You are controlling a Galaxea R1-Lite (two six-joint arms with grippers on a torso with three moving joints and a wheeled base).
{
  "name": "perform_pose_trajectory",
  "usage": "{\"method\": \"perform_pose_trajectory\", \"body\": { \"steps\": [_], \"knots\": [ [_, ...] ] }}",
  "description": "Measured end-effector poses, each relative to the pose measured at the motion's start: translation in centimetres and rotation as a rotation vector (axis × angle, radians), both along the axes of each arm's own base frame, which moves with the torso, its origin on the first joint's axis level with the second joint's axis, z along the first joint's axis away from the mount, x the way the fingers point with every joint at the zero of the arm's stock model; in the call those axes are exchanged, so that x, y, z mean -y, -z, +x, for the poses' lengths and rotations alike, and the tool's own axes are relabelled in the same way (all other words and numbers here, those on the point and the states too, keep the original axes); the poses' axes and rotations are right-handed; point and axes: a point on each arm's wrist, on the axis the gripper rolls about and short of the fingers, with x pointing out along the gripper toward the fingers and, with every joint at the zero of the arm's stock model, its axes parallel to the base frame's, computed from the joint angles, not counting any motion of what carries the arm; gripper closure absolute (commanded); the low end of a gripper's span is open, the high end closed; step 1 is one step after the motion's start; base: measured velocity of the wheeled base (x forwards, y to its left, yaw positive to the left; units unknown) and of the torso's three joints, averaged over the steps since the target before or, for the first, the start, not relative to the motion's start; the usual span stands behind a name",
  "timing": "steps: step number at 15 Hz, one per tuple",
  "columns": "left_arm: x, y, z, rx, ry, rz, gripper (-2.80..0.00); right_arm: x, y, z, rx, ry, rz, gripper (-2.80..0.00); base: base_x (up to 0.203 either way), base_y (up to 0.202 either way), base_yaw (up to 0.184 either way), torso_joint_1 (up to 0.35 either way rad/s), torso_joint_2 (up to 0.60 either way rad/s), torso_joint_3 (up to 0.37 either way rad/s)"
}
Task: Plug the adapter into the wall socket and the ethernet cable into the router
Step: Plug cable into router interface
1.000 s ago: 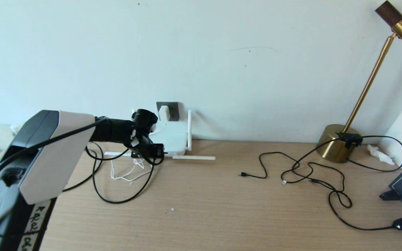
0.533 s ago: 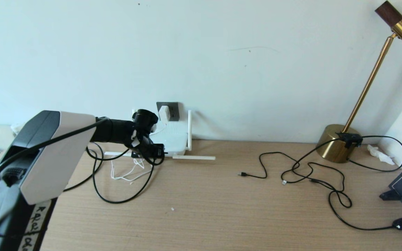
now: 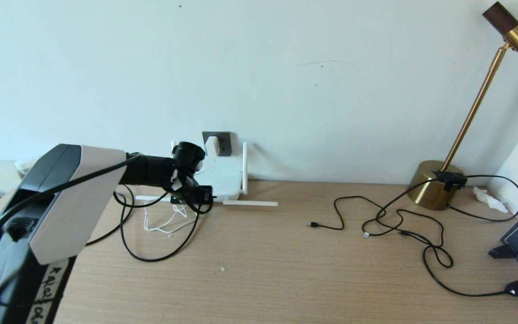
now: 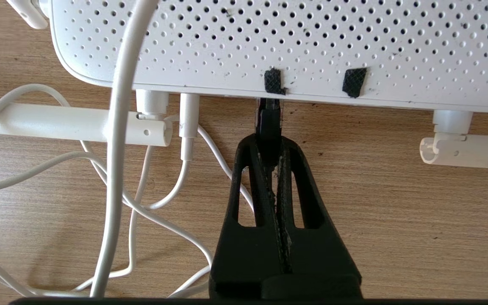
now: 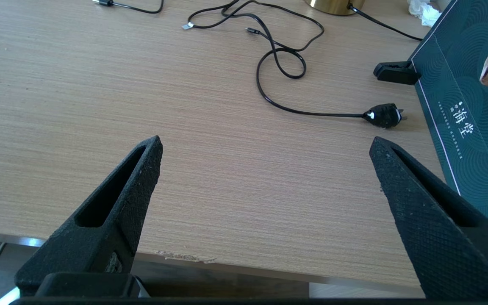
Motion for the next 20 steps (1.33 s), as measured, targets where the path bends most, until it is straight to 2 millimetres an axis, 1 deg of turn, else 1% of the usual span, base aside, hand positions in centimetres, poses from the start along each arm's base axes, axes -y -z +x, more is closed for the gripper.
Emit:
{"method": "perform_pose_trajectory", "body": {
  "steps": [6, 20],
  "knots": [
    [0.16, 0.24, 0.29, 0.022, -0.010, 0.003, 0.00, 0.00, 0.00, 0.00, 0.000, 0.000, 0.000, -2.80, 0.000, 0.000, 0.000, 0.000, 0.00, 0.000],
    [0.34, 0.03, 0.59, 0.060, -0.007, -0.001, 0.00, 0.00, 0.00, 0.00, 0.000, 0.000, 0.000, -2.80, 0.000, 0.000, 0.000, 0.000, 0.00, 0.000]
  ]
}}
